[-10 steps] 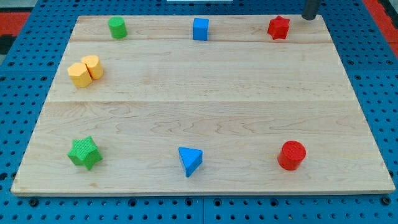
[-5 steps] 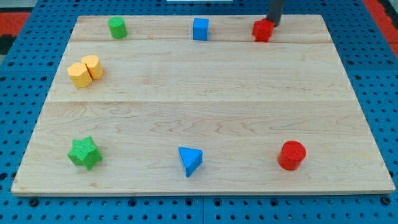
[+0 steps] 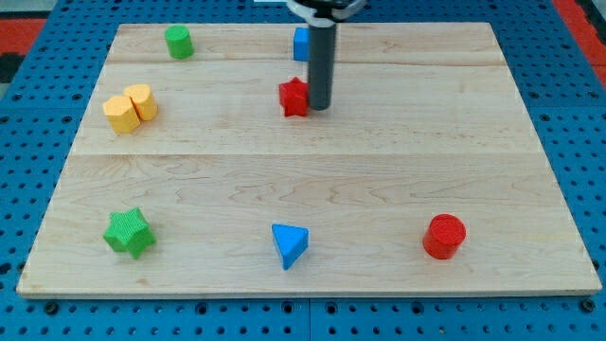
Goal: Push the red star close right to the yellow blocks
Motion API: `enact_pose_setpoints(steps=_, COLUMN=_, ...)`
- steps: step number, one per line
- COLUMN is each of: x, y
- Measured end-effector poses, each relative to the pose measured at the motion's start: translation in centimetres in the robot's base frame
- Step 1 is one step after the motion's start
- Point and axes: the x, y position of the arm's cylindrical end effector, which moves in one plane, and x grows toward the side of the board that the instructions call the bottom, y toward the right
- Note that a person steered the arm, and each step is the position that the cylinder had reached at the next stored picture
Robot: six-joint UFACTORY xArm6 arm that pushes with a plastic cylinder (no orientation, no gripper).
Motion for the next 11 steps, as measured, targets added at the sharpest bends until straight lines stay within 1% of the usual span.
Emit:
enact_pose_setpoints(steps=1, x=-1.6, y=-0.1)
enact_pose_setpoints(steps=2, x=-1.3, y=-4.0)
enact_pose_setpoints(steps=3, x=-2.9, y=-5.2)
enact_pose_setpoints(steps=4, x=-2.7, y=-7.2)
enact_pose_setpoints(steps=5, x=1.0, y=-9.3)
enact_pose_setpoints(steps=6, x=2.9, y=-12.8)
enact_pose_setpoints(steps=7, x=2.8, y=-14.5)
enact_pose_setpoints(steps=8, x=0.5, y=-10.9)
enact_pose_setpoints(steps=9, x=-1.5, y=-12.6)
enact_pose_setpoints(steps=10, x=0.6, y=-16.2)
enact_pose_setpoints(steps=11, x=1.7, y=-17.1)
